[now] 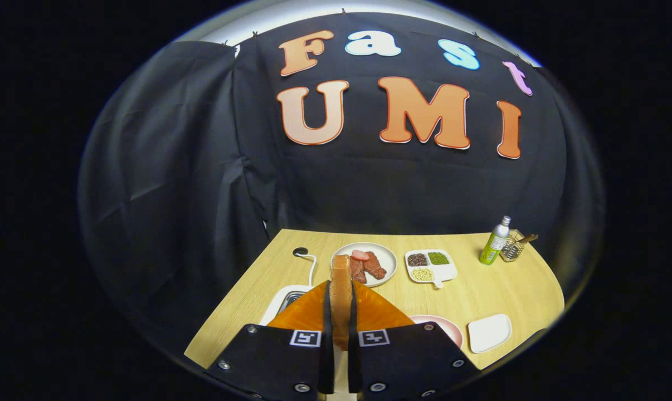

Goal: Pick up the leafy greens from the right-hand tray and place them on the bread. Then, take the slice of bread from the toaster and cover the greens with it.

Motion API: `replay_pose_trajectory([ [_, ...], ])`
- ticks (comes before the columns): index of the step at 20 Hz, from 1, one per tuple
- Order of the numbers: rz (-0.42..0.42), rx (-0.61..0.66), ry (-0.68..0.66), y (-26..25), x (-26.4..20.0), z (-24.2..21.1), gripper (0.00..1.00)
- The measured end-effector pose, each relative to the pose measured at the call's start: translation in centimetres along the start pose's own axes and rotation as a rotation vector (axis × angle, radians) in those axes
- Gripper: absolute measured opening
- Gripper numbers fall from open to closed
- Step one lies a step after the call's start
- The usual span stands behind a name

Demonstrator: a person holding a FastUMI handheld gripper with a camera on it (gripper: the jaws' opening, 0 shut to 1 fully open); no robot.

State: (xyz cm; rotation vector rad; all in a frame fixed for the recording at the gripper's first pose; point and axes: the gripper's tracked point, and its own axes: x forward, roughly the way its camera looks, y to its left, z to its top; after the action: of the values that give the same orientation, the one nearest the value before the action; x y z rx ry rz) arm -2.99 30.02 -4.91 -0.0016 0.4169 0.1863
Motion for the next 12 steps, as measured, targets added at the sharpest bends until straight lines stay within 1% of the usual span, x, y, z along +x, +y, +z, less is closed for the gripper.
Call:
replay_pose_trajectory([
  [4, -0.039, 0.026, 0.001, -3.7, -0.2, -0.1, 0.10],
  [7, -0.064, 0.047, 0.020, -6.2, -0.2, -1.2, 0.10],
  [12, -0.071, 0.062, 0.066, -8.9, 0.2, -3.7, 0.10],
])
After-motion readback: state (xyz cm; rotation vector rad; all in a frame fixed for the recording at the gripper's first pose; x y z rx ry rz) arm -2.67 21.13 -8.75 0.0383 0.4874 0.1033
